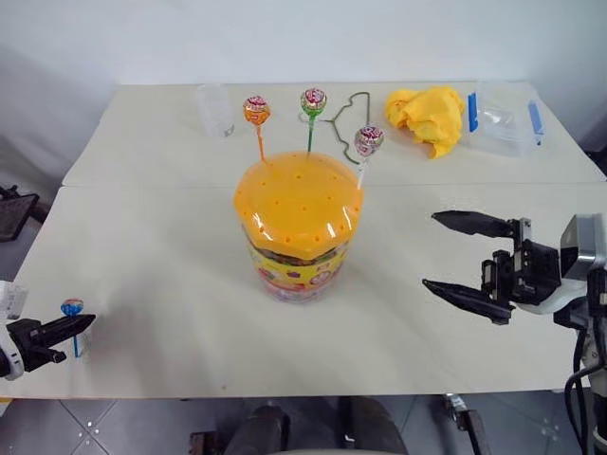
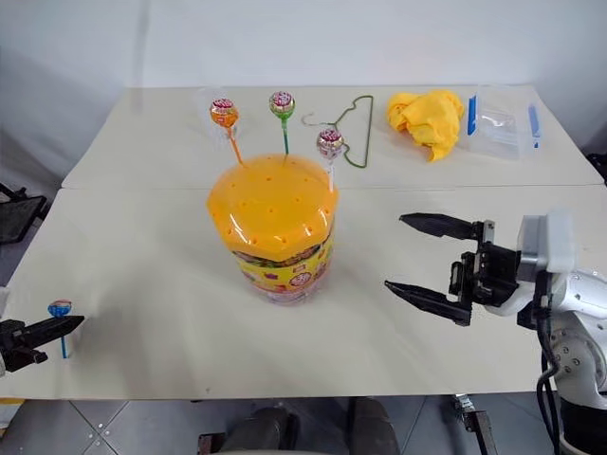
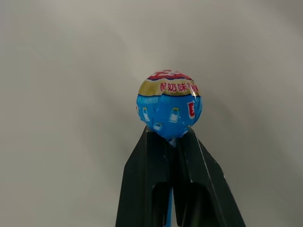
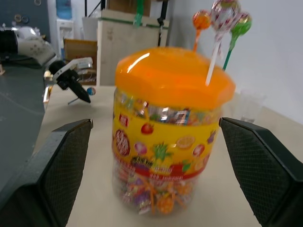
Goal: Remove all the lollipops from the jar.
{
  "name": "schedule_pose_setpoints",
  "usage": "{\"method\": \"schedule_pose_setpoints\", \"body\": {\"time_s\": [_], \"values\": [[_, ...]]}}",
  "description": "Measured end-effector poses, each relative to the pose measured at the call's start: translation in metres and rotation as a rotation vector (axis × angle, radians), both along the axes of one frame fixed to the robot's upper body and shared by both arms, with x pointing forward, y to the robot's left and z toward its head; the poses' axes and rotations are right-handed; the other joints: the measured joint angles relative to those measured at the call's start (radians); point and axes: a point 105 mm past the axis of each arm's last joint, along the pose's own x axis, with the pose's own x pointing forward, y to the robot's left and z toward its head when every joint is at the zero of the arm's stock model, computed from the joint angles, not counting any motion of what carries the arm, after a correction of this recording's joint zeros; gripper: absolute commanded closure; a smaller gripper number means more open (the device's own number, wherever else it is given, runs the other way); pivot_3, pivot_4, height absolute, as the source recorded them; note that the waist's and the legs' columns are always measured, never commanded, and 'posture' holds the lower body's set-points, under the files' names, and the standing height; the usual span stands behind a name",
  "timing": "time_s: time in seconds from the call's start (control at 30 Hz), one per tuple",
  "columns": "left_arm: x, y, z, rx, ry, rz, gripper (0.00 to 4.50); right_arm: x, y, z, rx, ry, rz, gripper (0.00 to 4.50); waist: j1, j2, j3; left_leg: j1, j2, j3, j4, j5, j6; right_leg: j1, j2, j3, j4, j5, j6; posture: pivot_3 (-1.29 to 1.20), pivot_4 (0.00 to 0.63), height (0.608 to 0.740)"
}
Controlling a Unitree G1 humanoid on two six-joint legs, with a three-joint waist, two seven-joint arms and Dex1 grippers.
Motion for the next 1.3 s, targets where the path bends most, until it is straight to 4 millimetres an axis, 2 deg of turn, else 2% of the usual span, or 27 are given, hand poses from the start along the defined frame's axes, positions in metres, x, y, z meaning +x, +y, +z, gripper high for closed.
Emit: {"method": "schedule_pose_setpoints", "body": {"time_s": [0.03,0.27,0.4,0.53,0.6,0.67,0.8,0.9,0.93,1.03,1.07,1.2,1.3], "values": [[0.001,-0.004,0.0,-0.005,-0.01,-0.007,3.92,0.001,-0.002,-0.002,-0.002,0.007,-0.006,0.0,-0.001,0.0,0.0,0.0,0.0,0.0,0.0,0.0,0.0,0.0,0.0,0.0,0.0,0.0,0.0,0.0,0.15,0.74],[0.007,-0.013,0.002,-0.005,-0.05,-0.052,1.84,0.004,-0.006,-0.007,-0.013,0.025,-0.014,0.0,-0.002,0.001,0.0,0.0,0.0,0.0,0.0,0.0,-0.001,0.0,0.0,-0.001,0.001,0.0,-0.001,0.0,0.15,0.74],[0.006,-0.003,0.005,0.005,-0.1,-0.044,0.75,0.003,-0.01,-0.009,-0.009,0.036,-0.034,0.0,-0.01,0.001,0.0,0.0,0.001,0.0,0.0,0.0,-0.001,-0.001,0.001,-0.001,0.002,0.0,-0.001,0.0,0.15,0.74],[-0.002,0.012,0.023,0.031,-0.181,-0.113,0.75,0.002,-0.02,0.002,0.039,0.014,-0.081,0.0,-0.017,0.0,0.0,0.0,0.001,0.001,0.0,0.0,-0.001,-0.002,0.001,-0.001,0.001,0.0,-0.001,0.0,0.15,0.74],[-0.004,0.021,0.04,0.069,-0.274,-0.13,0.75,0.002,-0.024,0.008,0.068,0.005,-0.105,0.0,-0.017,0.0,0.0,0.0,0.001,0.001,-0.001,0.0,-0.001,-0.002,0.001,-0.001,0.0,0.0,-0.001,0.0,0.15,0.74],[0.0,0.023,0.064,0.078,-0.405,-0.163,0.75,0.001,-0.031,0.016,0.103,-0.016,-0.144,0.0,-0.014,0.0,0.0,-0.001,0.001,0.001,0.0,0.0,-0.001,-0.002,0.001,-0.001,0.0,0.0,-0.001,0.0,0.15,0.74],[0.031,-0.021,0.127,0.024,-0.671,-0.338,0.04,-0.007,-0.032,0.029,0.149,-0.031,-0.173,0.0,0.012,0.0,0.0,-0.002,0.0,-0.003,0.002,0.0,-0.001,0.0,0.0,-0.004,0.0,0.001,-0.001,0.0,0.15,0.74],[0.06,-0.075,0.16,-0.07,-0.811,-0.504,0.04,-0.007,-0.033,0.032,0.169,-0.038,-0.196,0.0,0.02,0.0,0.0,0.0,-0.001,-0.002,0.002,0.001,0.001,0.002,-0.001,-0.004,0.0,0.002,0.0,0.0,0.15,0.74],[0.074,-0.103,0.169,-0.114,-0.845,-0.586,0.04,-0.007,-0.033,0.033,0.177,-0.042,-0.205,0.0,0.02,0.0,0.0,0.0,-0.001,-0.002,0.003,0.001,0.0,0.003,-0.001,-0.004,0.0,0.003,0.0,0.0,0.15,0.74],[0.099,-0.163,0.188,-0.193,-0.88,-0.763,0.04,-0.004,-0.031,0.04,0.198,-0.062,-0.213,0.0,0.012,-0.001,-0.001,-0.001,-0.001,0.0,0.004,0.001,0.001,0.001,0.001,-0.003,0.002,0.004,0.001,0.0,0.15,0.74],[0.103,-0.176,0.193,-0.201,-0.877,-0.798,0.04,-0.004,-0.03,0.043,0.203,-0.071,-0.212,0.0,0.003,-0.001,-0.001,-0.001,0.0,0.002,0.004,0.001,0.001,0.0,0.002,-0.003,0.003,0.004,0.001,0.0,0.15,0.74],[0.122,-0.211,0.202,-0.247,-0.856,-0.868,0.04,-0.003,-0.029,0.048,0.229,-0.069,-0.224,0.0,-0.03,-0.001,-0.001,-0.001,0.0,0.004,0.001,0.001,0.001,-0.004,0.005,-0.003,0.003,0.004,0.001,0.0,0.15,0.74],[0.124,-0.222,0.198,-0.277,-0.811,-0.912,0.04,-0.006,-0.024,0.051,0.233,-0.079,-0.214,0.0,-0.043,-0.001,-0.001,-0.001,0.001,0.004,0.001,0.0,0.0,-0.005,0.007,-0.001,0.003,0.004,0.001,0.0,0.15,0.74]]}}
